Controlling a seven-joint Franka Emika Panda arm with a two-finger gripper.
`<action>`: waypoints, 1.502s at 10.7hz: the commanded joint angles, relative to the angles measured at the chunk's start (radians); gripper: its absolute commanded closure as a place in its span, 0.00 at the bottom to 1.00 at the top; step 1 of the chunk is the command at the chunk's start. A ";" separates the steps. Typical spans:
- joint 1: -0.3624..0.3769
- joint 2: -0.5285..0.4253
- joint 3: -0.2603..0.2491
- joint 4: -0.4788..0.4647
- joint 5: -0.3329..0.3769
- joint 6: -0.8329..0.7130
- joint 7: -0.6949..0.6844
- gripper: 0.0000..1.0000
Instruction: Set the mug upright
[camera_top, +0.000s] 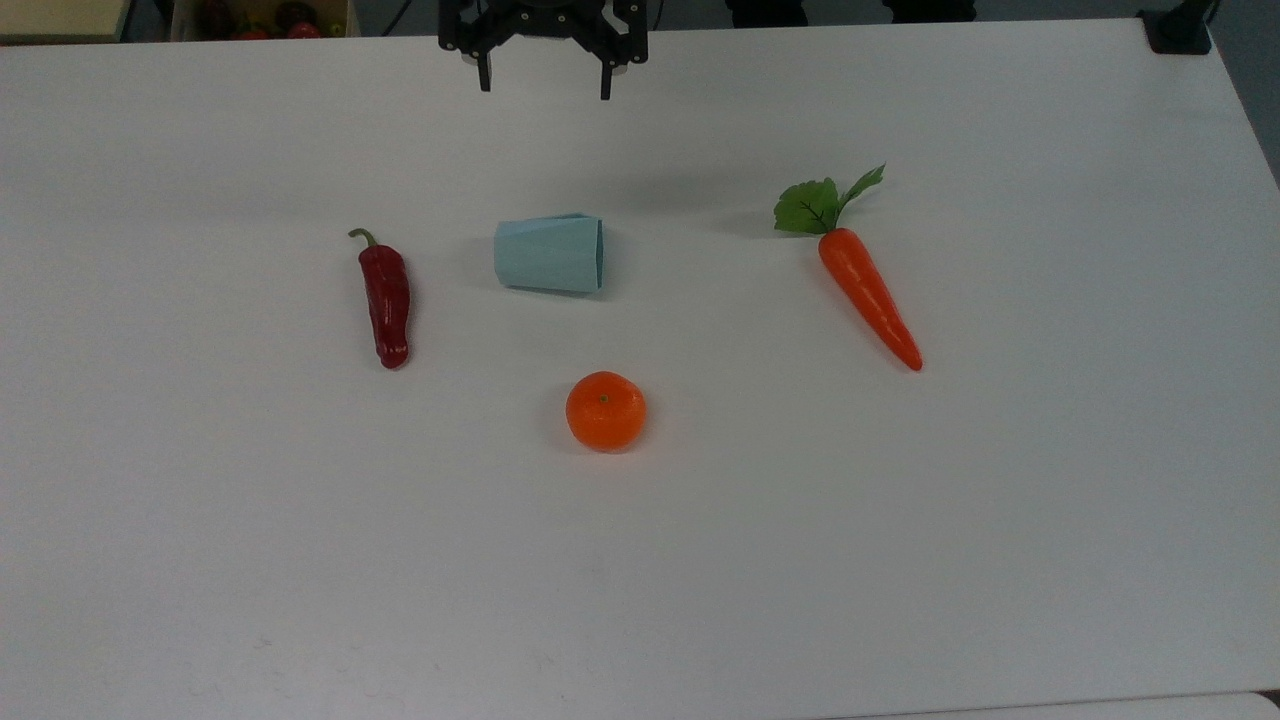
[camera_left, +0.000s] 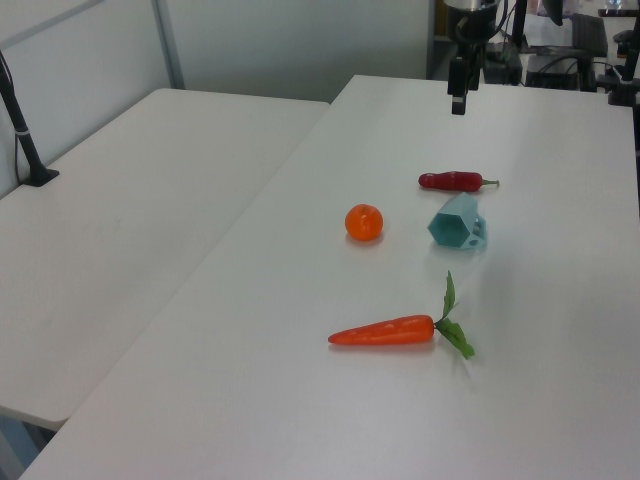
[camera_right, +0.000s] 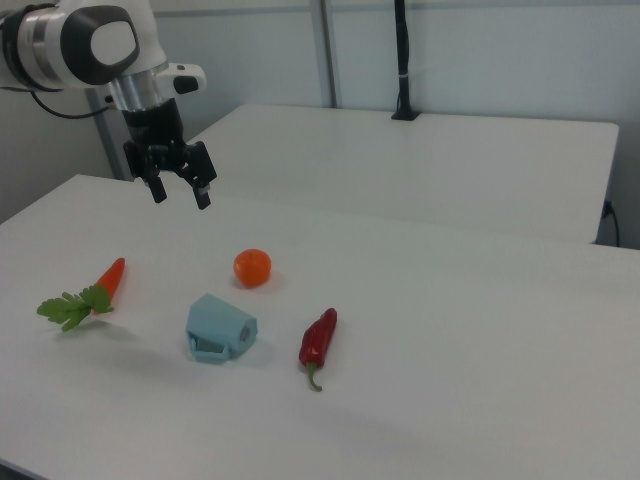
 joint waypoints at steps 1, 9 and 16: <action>0.002 -0.018 -0.011 -0.024 0.020 0.000 -0.012 0.00; 0.040 0.001 0.001 -0.037 -0.032 -0.015 0.008 0.00; 0.235 0.203 0.001 -0.082 -0.380 -0.060 0.308 0.00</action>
